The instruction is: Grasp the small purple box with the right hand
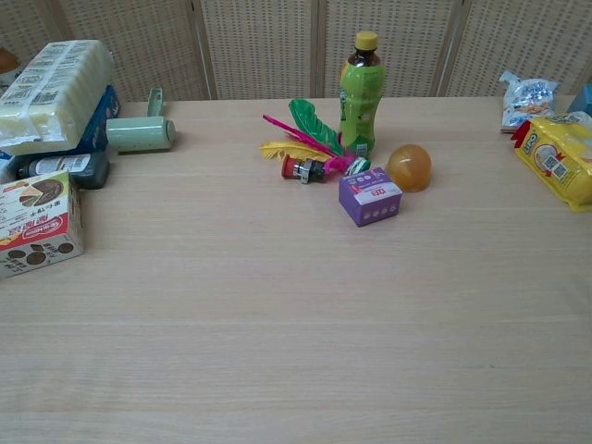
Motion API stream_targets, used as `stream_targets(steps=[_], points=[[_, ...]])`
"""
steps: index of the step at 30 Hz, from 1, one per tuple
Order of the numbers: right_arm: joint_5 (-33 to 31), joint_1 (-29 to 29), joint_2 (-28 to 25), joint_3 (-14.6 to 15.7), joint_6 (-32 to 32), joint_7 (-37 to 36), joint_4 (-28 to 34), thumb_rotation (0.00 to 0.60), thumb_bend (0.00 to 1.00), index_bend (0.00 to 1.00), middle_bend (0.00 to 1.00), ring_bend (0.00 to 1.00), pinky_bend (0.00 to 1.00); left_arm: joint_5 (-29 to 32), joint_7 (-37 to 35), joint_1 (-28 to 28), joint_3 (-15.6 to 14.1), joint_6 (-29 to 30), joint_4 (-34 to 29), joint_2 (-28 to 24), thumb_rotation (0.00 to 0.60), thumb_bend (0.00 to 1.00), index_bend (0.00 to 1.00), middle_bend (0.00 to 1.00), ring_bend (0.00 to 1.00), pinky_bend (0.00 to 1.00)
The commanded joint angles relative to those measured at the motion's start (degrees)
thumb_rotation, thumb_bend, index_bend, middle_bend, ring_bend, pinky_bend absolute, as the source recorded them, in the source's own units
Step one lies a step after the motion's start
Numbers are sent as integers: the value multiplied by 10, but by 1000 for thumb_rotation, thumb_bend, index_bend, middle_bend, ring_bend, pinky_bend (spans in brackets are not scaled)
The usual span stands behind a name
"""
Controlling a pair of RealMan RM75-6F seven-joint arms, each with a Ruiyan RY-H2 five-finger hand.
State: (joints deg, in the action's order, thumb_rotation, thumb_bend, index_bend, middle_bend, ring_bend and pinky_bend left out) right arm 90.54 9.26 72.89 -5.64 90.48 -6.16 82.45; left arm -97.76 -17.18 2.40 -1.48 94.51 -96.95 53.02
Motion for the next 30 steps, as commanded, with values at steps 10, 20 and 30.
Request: stream_targets(steps=[10, 20, 30], points=[[20, 36, 10, 16, -67, -23, 3, 600, 312, 134, 143, 0, 0, 9, -1, 3, 3, -8, 1, 2, 600, 0, 0, 0, 0, 0], [62, 162, 60, 4, -208, 20, 7, 600, 313, 115, 104, 0, 0, 35, 15, 14, 12, -35, 7, 16, 600, 0, 0, 0, 0, 0], [42, 260, 145, -22, -312, 68, -33, 600, 318, 115, 105, 0, 0, 64, 15, 22, 20, -61, 21, 24, 600, 0, 0, 0, 0, 0]])
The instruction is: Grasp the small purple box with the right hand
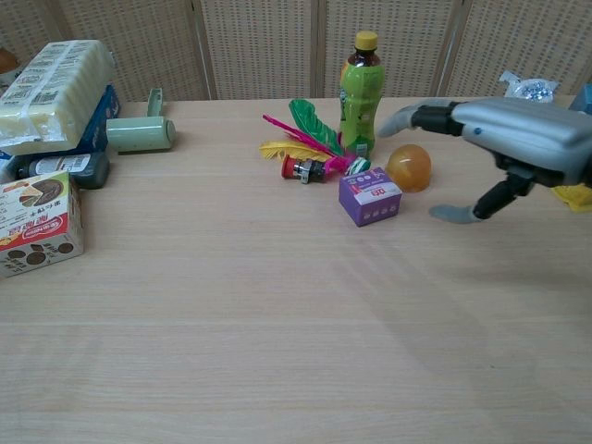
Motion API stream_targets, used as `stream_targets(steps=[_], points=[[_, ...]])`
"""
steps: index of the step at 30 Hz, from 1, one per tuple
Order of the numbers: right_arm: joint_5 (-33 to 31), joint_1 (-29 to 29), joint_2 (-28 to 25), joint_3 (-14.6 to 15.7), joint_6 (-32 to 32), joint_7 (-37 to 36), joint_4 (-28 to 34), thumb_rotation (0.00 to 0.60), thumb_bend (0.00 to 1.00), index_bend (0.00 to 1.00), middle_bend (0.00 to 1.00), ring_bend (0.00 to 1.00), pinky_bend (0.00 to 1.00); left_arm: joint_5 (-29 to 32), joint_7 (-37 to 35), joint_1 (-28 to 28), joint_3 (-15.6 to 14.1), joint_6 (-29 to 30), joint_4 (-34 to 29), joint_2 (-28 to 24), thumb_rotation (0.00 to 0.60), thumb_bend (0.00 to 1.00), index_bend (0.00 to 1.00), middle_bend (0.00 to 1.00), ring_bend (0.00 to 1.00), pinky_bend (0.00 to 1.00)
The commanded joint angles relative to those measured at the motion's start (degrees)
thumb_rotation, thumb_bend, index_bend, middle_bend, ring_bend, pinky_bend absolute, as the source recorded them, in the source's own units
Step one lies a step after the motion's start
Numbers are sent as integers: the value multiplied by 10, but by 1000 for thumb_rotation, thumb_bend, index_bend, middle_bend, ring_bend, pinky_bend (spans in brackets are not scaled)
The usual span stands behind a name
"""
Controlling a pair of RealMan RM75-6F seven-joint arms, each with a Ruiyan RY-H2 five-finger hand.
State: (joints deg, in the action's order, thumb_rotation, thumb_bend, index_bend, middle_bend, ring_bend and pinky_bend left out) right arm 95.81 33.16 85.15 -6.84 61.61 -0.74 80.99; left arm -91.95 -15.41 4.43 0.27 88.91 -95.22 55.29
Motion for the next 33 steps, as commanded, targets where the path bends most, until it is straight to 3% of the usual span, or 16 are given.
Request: stream_targets(steps=[1, 14, 33], points=[[-17, 30, 31, -14, -33, 15, -26, 600, 319, 115, 105, 0, 0, 7, -3, 3, 3, -6, 5, 2, 600, 0, 0, 0, 0, 0], [-125, 124, 125, -58, -157, 34, -165, 600, 322, 59, 106, 0, 0, 28, 0, 7, 10, -21, 15, 8, 600, 0, 0, 0, 0, 0], [-171, 157, 183, -42, -190, 24, -272, 600, 325, 56, 105, 0, 0, 40, 1, 10, 14, -32, 21, 11, 600, 0, 0, 0, 0, 0]])
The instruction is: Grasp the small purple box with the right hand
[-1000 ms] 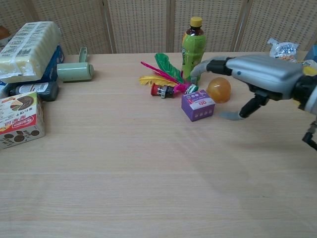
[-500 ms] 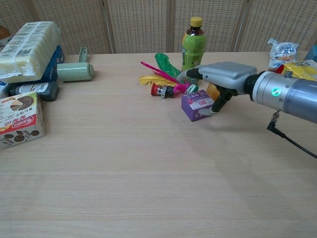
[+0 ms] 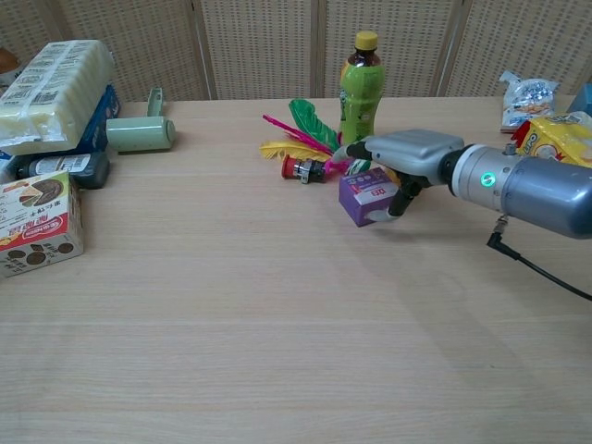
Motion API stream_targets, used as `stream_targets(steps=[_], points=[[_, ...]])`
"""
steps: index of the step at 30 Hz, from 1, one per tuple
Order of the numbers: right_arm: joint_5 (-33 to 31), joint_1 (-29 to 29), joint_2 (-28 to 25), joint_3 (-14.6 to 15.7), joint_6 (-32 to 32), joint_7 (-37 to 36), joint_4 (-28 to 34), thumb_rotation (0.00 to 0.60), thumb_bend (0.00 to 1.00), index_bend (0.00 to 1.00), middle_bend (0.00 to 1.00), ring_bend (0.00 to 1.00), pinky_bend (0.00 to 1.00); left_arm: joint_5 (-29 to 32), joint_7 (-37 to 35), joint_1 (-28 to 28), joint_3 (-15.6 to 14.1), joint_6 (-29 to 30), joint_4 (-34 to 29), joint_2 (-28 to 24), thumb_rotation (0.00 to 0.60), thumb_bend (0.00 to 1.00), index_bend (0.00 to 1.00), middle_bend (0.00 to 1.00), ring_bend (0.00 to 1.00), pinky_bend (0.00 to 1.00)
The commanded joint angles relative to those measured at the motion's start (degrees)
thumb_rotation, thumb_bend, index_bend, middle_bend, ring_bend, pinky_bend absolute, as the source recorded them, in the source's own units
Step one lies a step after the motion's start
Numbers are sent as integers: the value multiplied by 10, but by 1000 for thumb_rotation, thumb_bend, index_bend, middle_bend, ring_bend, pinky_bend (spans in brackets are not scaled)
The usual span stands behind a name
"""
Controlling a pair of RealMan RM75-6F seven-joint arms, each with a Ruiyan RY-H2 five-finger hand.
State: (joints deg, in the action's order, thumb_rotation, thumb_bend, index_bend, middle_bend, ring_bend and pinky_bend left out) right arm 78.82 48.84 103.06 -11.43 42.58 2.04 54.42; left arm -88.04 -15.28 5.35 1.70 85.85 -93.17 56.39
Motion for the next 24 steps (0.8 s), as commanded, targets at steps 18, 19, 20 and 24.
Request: stream_targets(steps=[18, 19, 20, 24], points=[[9, 5, 48, 25, 16, -45, -93, 600, 324, 173, 249, 49, 246, 2, 2, 1, 0, -5, 1, 2, 600, 0, 0, 0, 0, 0], [11, 4, 50, 27, 17, -49, -98, 600, 324, 215, 295, 83, 278, 2, 2, 0, 0, -5, 1, 2, 600, 0, 0, 0, 0, 0], [14, 4, 53, 28, 21, -56, -103, 600, 327, 261, 346, 122, 310, 1, 3, 0, 0, -4, 1, 2, 600, 0, 0, 0, 0, 0], [28, 1, 59, 34, 45, -79, -121, 600, 364, 400, 496, 252, 426, 1, 3, -1, 0, -3, 0, 2, 600, 0, 0, 0, 0, 0]])
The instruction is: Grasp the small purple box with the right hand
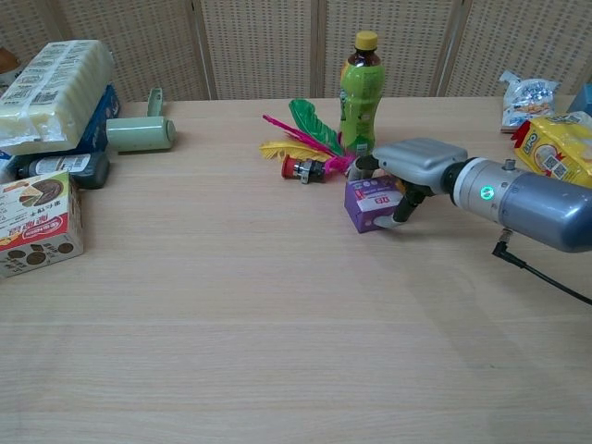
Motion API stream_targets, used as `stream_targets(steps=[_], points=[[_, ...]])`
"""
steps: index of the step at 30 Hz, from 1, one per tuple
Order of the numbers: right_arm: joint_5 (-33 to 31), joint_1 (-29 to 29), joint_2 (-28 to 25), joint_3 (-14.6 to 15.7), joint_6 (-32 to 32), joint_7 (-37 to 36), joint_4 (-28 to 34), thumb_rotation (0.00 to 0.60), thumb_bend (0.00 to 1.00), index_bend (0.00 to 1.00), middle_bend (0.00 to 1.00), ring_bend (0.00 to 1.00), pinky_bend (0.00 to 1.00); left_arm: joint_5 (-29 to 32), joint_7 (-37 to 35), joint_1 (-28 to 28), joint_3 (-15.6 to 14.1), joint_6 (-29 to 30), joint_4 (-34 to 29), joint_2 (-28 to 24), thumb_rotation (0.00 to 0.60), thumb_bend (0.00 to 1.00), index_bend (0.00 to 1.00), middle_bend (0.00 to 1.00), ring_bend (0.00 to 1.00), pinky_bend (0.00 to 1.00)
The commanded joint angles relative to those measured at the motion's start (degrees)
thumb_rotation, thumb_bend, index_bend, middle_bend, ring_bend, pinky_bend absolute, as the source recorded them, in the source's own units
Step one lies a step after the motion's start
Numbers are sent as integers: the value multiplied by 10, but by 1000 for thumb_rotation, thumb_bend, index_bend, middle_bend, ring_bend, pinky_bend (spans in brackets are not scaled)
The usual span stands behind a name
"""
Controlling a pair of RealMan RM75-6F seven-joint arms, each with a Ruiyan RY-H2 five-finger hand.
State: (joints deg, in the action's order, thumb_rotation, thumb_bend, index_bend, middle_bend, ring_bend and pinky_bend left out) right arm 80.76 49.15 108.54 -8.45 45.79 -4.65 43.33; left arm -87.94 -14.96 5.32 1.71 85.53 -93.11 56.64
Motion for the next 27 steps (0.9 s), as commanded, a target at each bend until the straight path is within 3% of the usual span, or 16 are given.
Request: stream_targets(steps=[1, 6, 10, 13, 18, 23, 27], points=[[11, -4, 4, 5, 17, -17, -12, 600, 375, 419, 515, 270, 450, -1, 0, 0, 0, 0, -1, 0, 600, 0, 0, 0, 0, 0], [21, -16, -13, 13, 42, -27, -2, 600, 388, 433, 531, 282, 469, -5, -1, -1, -1, 3, -2, -1, 600, 0, 0, 0, 0, 0], [31, -29, -53, 16, 76, -14, 48, 600, 382, 433, 531, 281, 469, -9, -5, 0, -3, 2, -4, -2, 600, 0, 0, 0, 0, 0], [35, -40, -103, 10, 107, 6, 126, 600, 402, 431, 528, 282, 468, -11, -9, 0, -4, 1, -5, -3, 600, 0, 0, 0, 0, 0], [26, -58, -212, -15, 145, 69, 304, 600, 410, 427, 521, 282, 470, -16, -22, 0, -5, 3, -5, -6, 600, 0, 0, 0, 0, 0], [-14, -65, -309, -54, 152, 131, 474, 600, 406, 424, 515, 282, 469, -25, -33, -1, -7, 9, -6, -10, 600, 0, 0, 0, 0, 0], [-67, -67, -358, -81, 139, 144, 574, 600, 407, 421, 512, 282, 468, -29, -35, -1, -9, 9, -8, -11, 600, 0, 0, 0, 0, 0]])
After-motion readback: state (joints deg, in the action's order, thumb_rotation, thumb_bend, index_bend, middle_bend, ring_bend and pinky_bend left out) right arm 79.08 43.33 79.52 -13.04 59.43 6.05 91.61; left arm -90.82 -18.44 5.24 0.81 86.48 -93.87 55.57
